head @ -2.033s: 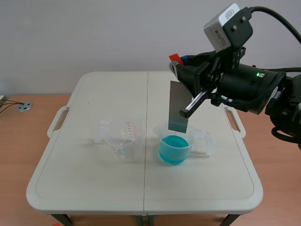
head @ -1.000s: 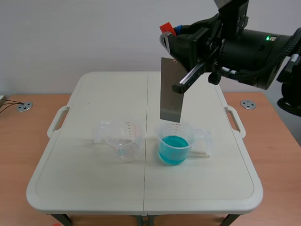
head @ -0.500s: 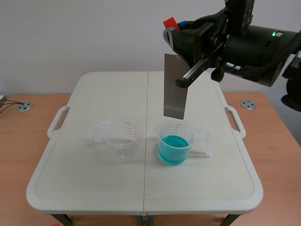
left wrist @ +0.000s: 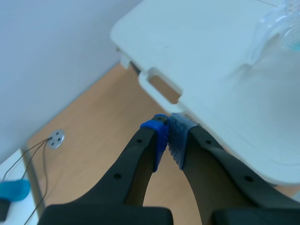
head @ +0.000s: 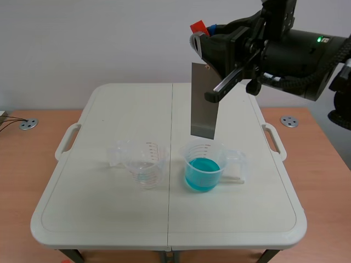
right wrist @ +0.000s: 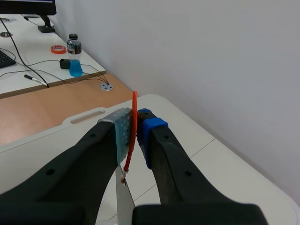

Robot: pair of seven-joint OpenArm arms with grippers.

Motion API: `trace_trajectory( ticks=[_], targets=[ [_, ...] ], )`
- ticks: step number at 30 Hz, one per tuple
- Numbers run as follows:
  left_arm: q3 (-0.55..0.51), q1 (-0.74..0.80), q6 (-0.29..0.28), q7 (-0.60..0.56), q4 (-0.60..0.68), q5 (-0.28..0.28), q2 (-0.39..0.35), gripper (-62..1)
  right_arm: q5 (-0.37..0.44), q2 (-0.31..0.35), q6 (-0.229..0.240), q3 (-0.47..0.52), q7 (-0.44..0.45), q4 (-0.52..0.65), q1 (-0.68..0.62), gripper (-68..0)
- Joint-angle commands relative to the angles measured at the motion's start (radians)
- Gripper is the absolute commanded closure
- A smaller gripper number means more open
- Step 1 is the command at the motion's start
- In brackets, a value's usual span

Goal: Hold the metal plate by the orange handle, dip it into the blue solution, take it out and point at it, then put the plate back in the beaker on the left.
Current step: 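Raise the plate and point at it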

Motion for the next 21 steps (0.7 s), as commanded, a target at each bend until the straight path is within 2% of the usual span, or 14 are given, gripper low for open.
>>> trace_trajectory(
  ticks=[1,8,14,21],
  targets=[
    [0.024,-0.061,-0.002,0.011,-0.002,0.018,0.044,-1.8,0.012,0.002,-0.003,0.011,0.012,0.026,0.017,-1.1],
    [0.168,-0.243,-0.002,0.108,-0.003,0.167,0.221,-1.8,0.012,0.002,-0.003,0.011,0.012,0.026,0.017,-1.1],
    [0.260,-0.351,-0.002,0.118,-0.003,0.296,0.351,-1.8,0.012,0.002,-0.003,0.011,0.012,0.026,0.017,-1.1],
    [0.378,-0.438,-0.002,0.119,-0.003,0.391,0.457,-1.8,0.012,0.002,-0.003,0.011,0.012,0.026,0.017,-1.1]
  ],
)
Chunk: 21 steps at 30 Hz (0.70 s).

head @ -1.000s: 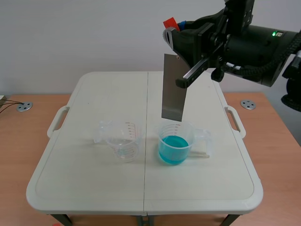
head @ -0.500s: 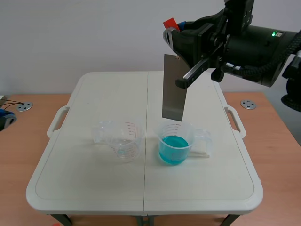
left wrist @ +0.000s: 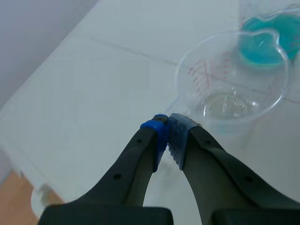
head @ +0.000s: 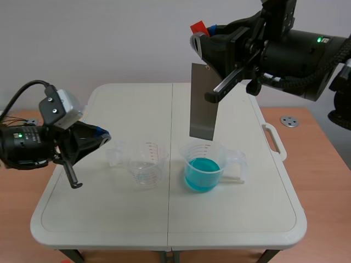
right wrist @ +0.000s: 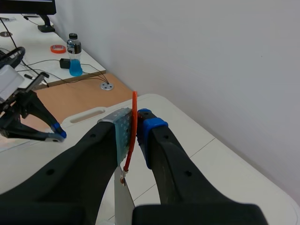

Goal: Hold the metal plate by the orange handle, dip it into the blue solution, take it out and point at it, then put the plate back in the beaker on the left.
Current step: 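Raise the plate and point at it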

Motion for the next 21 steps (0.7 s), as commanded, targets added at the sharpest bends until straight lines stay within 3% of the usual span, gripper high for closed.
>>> trace_trajectory(
  ticks=[1,21],
  targets=[
    [0.011,-0.019,-0.002,-0.016,0.003,0.000,0.008,-1.8,0.012,0.002,-0.003,0.011,0.014,0.026,0.017,-1.1],
    [0.146,-0.107,-0.002,0.040,0.003,0.037,0.145,-1.8,0.012,0.002,-0.003,0.011,0.014,0.026,0.017,-1.1]
  ],
)
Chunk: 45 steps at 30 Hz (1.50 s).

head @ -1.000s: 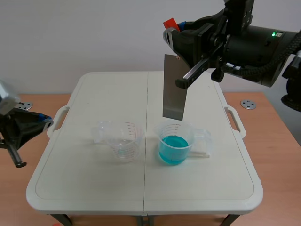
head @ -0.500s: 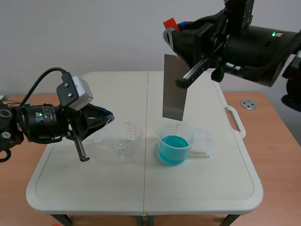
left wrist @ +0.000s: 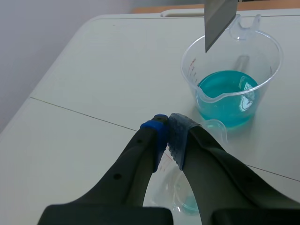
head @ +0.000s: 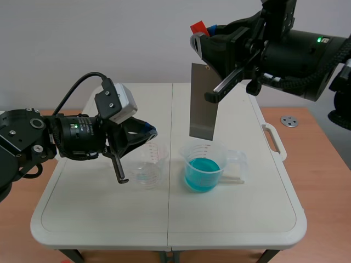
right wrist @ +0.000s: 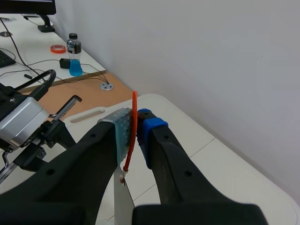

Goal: Hold the metal plate by the orange handle, dip it into the blue solution, take it out and point at it, then put the plate back in the beaker on the left.
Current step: 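Raise the plate and point at it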

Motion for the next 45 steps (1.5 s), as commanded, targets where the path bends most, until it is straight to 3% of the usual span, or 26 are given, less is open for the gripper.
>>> trace_trajectory(
  ticks=[1,11,26,30,35,45],
  targets=[
    [-0.001,-0.011,-0.002,0.011,0.003,-0.013,0.019,-1.8,0.012,0.002,-0.002,0.011,0.014,0.026,0.017,-1.1],
    [0.003,-0.011,-0.002,0.043,0.003,-0.013,0.060,-1.8,0.016,0.002,-0.002,0.011,0.015,0.026,0.017,-1.1],
    [0.003,-0.011,-0.002,0.046,0.003,-0.013,0.059,-1.8,0.038,0.002,-0.002,0.011,0.015,0.026,0.017,-1.1],
    [0.002,-0.011,-0.002,0.042,0.003,-0.024,0.027,-1.8,0.038,0.002,-0.002,0.011,0.015,0.026,0.017,-1.1],
    [-0.018,0.018,-0.002,0.038,0.015,-0.135,-0.081,-1.8,0.038,0.002,-0.002,0.011,0.014,0.026,0.017,-1.1],
    [-0.201,0.232,0.031,-0.006,0.104,-0.467,-0.411,-1.8,0.038,0.002,-0.002,0.011,0.014,0.026,0.017,-1.1]
  ],
)
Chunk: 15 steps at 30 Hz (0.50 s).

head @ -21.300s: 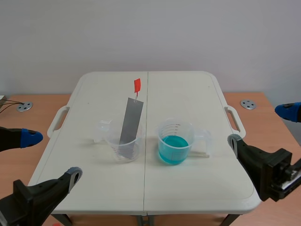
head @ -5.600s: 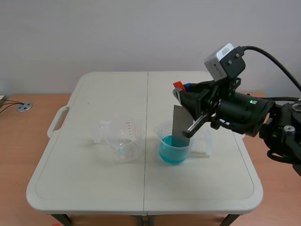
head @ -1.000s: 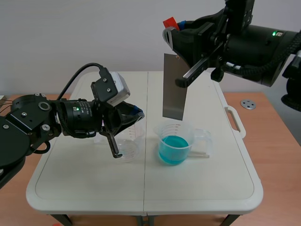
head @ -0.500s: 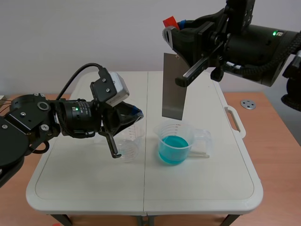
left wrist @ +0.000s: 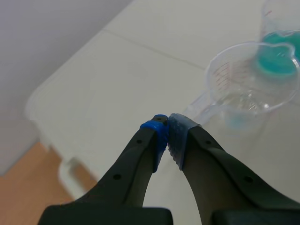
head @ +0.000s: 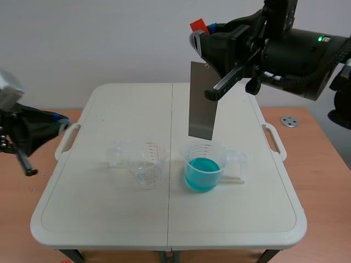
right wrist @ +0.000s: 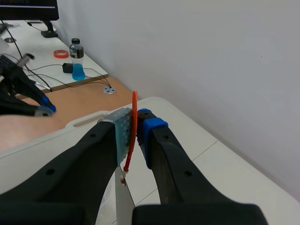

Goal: Hold the metal plate by the orange handle, dip it into the blue solution, take it out and point at it, then put the plate back in the beaker on the left.
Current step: 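Raise the plate and point at it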

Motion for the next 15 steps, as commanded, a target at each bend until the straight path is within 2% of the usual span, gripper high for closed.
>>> trace_trajectory(
  ticks=[1,5,8,11,15],
  targets=[
    [-0.031,0.054,0.004,-0.034,0.013,-0.040,-0.056,-1.9,0.014,0.002,-0.002,0.011,0.014,0.026,0.017,-1.1],
    [-0.121,0.225,0.066,-0.063,0.013,-0.133,-0.169,-1.8,0.014,0.002,-0.002,0.011,0.014,0.026,0.018,-1.1],
    [-0.202,0.363,0.135,-0.064,0.012,-0.173,-0.212,-1.9,0.014,0.002,-0.002,0.005,0.006,0.026,0.032,-1.1],
    [-0.281,0.480,0.237,-0.063,0.010,-0.177,-0.211,-1.9,0.014,-0.003,-0.002,-0.010,-0.002,0.026,0.045,-1.1],
    [-0.330,0.590,0.360,-0.063,-0.021,-0.177,-0.210,-1.9,0.014,-0.022,-0.002,-0.026,-0.011,0.026,0.055,-1.1]
  ],
)
